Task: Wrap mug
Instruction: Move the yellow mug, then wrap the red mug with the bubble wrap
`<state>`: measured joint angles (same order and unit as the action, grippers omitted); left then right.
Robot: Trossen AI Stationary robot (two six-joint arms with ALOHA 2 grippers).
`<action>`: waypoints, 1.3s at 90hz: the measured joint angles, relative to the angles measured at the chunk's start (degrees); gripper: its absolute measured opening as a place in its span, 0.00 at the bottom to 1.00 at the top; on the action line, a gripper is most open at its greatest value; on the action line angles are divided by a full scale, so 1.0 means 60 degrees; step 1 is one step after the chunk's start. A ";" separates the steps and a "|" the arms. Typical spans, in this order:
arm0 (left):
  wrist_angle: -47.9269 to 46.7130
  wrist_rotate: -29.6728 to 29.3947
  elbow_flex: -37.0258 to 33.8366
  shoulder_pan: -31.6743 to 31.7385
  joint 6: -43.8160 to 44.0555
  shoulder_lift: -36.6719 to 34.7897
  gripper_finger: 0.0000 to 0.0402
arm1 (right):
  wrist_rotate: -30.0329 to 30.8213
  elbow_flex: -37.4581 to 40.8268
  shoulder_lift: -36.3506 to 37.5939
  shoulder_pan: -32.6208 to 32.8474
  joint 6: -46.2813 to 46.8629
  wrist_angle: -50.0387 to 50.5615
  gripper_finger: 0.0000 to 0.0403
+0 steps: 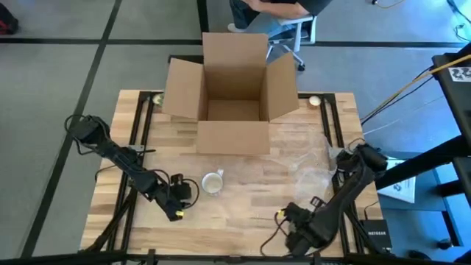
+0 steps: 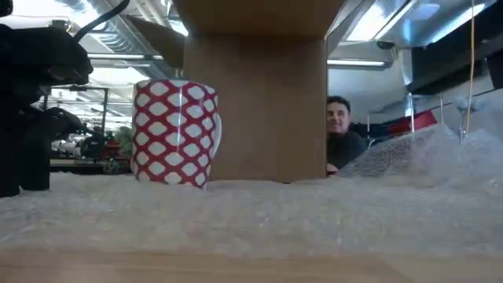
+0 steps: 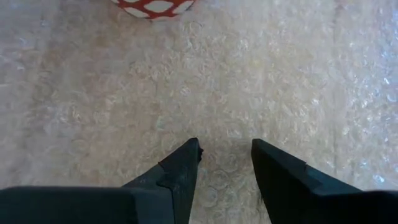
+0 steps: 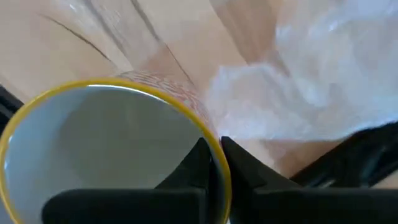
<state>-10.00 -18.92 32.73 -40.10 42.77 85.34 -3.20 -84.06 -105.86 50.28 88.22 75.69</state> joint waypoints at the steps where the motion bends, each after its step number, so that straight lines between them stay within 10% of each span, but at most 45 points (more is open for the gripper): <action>1: 0.0000 -0.0005 0.0000 0.0000 -0.0002 0.0000 0.34 | 0.0002 0.0140 0.0075 0.0041 0.0090 -0.0097 0.00; 30: 0.0043 -0.0067 0.0011 0.0000 0.0116 -0.0015 0.34 | 0.0108 0.2146 0.0979 0.0780 0.1484 -0.1421 0.05; 69: 0.0037 0.0063 0.0029 0.0015 0.0058 -0.0033 0.34 | -0.0557 -0.0523 0.0906 0.0720 0.1692 0.0830 0.55; 87: -0.0263 0.0456 0.0220 0.0018 0.0047 -0.0212 0.34 | 0.2383 -0.1848 0.0934 -0.0208 0.1206 0.0133 0.62; 117: -0.2293 0.0333 0.0765 0.0015 0.0149 -0.1412 0.34 | 0.1298 0.2236 0.0913 -0.2680 -0.0518 -0.3854 0.63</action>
<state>-23.76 -16.92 37.32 -40.01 43.66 76.87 4.59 -70.64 -100.38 34.20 85.11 52.57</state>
